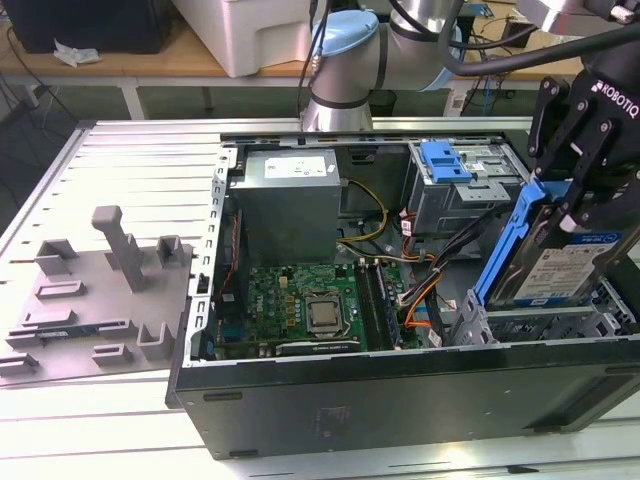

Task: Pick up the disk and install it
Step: 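Insert the disk into the insertion slot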

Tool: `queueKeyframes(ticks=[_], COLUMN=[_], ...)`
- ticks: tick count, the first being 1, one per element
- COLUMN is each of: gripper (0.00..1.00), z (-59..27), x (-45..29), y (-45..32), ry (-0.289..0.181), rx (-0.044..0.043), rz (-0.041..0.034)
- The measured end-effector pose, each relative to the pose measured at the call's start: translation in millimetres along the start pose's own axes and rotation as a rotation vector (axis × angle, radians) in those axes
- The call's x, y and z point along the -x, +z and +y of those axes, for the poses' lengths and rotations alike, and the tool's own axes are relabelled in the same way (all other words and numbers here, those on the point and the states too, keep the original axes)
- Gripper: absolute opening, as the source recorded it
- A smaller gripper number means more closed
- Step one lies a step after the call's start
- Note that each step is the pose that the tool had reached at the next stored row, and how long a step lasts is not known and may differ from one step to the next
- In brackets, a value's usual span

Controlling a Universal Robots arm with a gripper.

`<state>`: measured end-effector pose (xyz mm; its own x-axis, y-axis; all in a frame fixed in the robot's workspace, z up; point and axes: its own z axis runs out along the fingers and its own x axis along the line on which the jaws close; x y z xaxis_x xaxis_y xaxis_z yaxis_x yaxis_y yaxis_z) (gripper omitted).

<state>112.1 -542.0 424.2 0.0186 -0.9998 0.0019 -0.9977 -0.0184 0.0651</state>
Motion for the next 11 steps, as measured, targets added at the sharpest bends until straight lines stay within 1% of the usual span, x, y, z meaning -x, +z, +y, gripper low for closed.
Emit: queueKeyframes(ticks=[8,11], gripper=[0.37,0.37], z=[-0.4,-0.6], x=[0.0,0.0], y=[3.6,6.1], ry=[0.0,0.0], rx=[0.0,0.0], rz=[0.0,0.0])
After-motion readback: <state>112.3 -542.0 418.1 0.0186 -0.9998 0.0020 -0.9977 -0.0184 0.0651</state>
